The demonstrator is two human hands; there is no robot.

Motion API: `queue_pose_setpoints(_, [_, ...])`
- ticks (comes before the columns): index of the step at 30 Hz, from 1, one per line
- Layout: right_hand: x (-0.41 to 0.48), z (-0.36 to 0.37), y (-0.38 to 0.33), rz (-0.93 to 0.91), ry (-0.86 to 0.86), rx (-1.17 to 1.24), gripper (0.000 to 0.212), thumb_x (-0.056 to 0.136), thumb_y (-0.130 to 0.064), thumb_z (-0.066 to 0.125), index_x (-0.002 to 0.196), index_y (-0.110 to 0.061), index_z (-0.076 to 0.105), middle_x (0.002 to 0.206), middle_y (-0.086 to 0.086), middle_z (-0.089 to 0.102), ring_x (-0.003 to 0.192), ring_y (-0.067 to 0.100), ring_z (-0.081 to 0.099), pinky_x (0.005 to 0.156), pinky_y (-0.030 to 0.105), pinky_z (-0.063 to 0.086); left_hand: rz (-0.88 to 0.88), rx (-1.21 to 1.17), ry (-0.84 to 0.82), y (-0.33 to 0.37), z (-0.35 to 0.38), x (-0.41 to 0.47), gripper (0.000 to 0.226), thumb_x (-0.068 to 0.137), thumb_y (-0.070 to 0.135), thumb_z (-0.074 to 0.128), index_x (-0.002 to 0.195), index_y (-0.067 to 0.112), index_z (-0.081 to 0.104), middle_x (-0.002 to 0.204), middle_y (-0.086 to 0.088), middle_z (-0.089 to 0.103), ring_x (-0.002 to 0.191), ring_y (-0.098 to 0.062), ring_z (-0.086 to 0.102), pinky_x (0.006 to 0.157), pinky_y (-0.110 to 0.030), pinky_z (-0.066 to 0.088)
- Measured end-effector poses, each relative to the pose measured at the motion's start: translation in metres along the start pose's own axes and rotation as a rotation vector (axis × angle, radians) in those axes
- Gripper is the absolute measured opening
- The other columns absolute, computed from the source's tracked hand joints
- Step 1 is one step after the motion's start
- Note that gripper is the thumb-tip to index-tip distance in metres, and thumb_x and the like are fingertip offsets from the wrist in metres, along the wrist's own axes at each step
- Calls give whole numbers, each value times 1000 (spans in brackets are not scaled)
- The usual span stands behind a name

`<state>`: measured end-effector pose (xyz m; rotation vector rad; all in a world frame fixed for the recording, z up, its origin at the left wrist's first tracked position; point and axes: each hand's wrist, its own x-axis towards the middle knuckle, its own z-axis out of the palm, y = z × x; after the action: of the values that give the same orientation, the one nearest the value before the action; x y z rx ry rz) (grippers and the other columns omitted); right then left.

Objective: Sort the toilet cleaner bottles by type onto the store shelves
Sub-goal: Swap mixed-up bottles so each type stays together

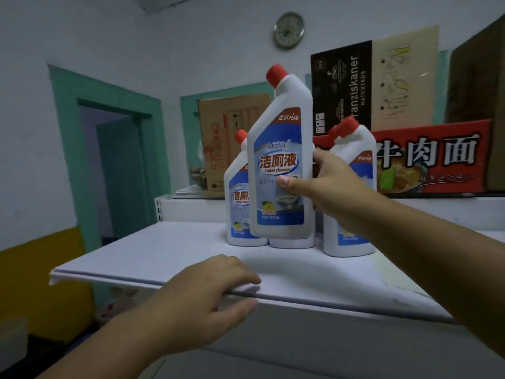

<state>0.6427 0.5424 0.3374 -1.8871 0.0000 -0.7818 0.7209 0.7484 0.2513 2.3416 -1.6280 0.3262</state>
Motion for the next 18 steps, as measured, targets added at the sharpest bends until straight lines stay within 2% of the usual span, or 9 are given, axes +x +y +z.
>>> queue_pose_setpoints(3, [16, 15, 6, 63, 37, -38, 31, 76, -25, 73, 97, -34, 53, 100, -7, 66, 94, 16, 65, 82, 42, 54, 134, -12, -67, -26, -2, 20, 45, 83, 64, 39, 116, 39, 57, 112, 24, 56, 104, 7, 48, 90, -23, 44])
queue_pose_setpoints(7, [38, 31, 16, 81, 66, -115, 39, 76, -26, 73, 110, -26, 55, 102, -4, 67, 93, 14, 65, 80, 39, 54, 244, -93, -162, -58, -8, 43, 42, 84, 60, 54, 120, 37, 58, 118, 26, 53, 110, 9, 46, 96, -19, 41])
queue_pose_setpoints(11, [49, 38, 25, 67, 79, -135, 40, 75, -27, 72, 111, -27, 54, 100, -7, 67, 90, 13, 65, 76, 35, 55, 268, -231, -268, -72, -8, 49, 46, 83, 59, 56, 126, 43, 52, 126, 33, 43, 122, 10, 39, 104, -20, 36])
queue_pose_setpoints(15, [42, 47, 39, 42, 108, -126, 45, 68, -31, 73, 109, -33, 54, 101, -11, 67, 91, 10, 65, 73, 31, 54, 376, -339, -308, -78, 1, 49, 64, 73, 56, 62, 130, 54, 35, 142, 37, 33, 135, 13, 26, 114, -27, 28])
queue_pose_setpoints(18, [37, 58, 48, 49, 121, -129, 53, 58, -35, 70, 109, -32, 56, 103, -10, 67, 95, 11, 65, 80, 36, 56, 428, -376, -427, -80, 8, 59, 73, 65, 59, 51, 128, 59, 14, 141, 44, 25, 137, 18, 8, 117, -18, 11])
